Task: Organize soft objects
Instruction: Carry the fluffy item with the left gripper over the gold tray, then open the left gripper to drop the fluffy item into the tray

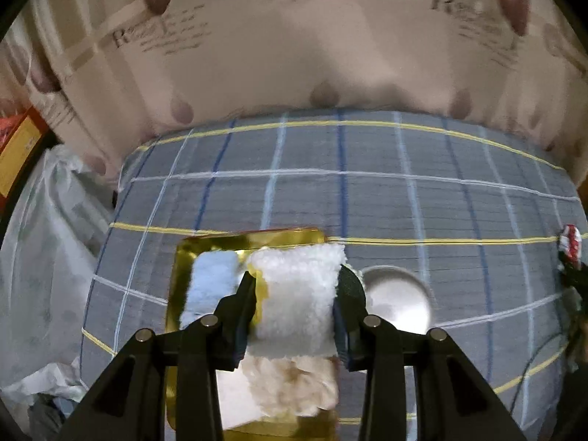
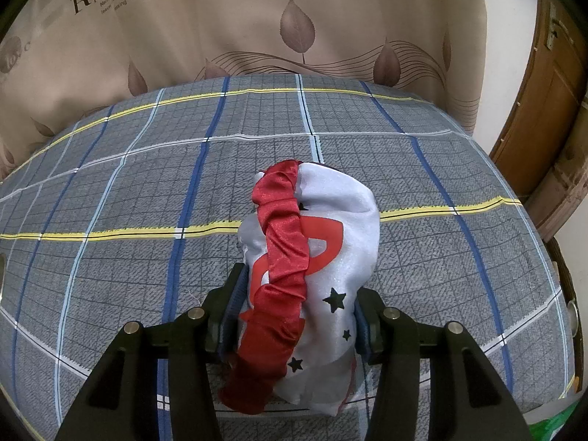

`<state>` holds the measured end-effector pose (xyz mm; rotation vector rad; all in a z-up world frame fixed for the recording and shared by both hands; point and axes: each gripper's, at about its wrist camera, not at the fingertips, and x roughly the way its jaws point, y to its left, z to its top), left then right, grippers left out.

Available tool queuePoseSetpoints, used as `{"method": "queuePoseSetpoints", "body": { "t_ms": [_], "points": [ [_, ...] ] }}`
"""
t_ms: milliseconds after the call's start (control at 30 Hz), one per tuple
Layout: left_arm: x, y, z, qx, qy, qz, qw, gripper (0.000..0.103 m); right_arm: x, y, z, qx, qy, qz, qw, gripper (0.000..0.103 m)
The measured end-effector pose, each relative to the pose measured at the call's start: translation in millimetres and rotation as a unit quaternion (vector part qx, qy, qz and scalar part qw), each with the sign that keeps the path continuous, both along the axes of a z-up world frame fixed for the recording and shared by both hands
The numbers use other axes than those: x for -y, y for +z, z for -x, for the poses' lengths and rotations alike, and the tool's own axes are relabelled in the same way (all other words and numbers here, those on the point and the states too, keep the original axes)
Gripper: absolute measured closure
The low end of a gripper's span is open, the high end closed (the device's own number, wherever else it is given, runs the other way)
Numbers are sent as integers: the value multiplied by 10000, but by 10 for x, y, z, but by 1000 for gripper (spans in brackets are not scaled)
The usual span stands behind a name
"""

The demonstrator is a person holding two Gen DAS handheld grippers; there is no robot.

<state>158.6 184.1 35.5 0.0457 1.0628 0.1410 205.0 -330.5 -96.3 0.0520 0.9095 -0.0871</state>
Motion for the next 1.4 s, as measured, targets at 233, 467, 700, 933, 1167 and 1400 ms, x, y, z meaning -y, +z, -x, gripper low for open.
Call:
{"method": "queuePoseSetpoints", "body": {
  "t_ms": [233,467,700,933,1167,1400],
  "points": [
    [-335,-230,-105,-216,308,323,9988,65,0,1,-2,-3,-2,-2,10000,55],
    [-393,-298,-245,-229,354,423,9982,65,4,2,-4,-7,-4,9,10000,55],
    [-245,-472,-422,-413,164,226,9988,63,-2,4,-8,-11,-8,6,10000,54],
    [-327,-779,-494,-799,308,277,9959,54,23,4,-2,-13,-11,-11,10000,54],
    [-303,-703,-455,-674,150,155,9975,45,24,3,-3,-16,-16,1,10000,53],
    [-335,-512,-404,-546,164,264,9980,38,26,1,-3,-18,-18,5,10000,53]
  ]
}}
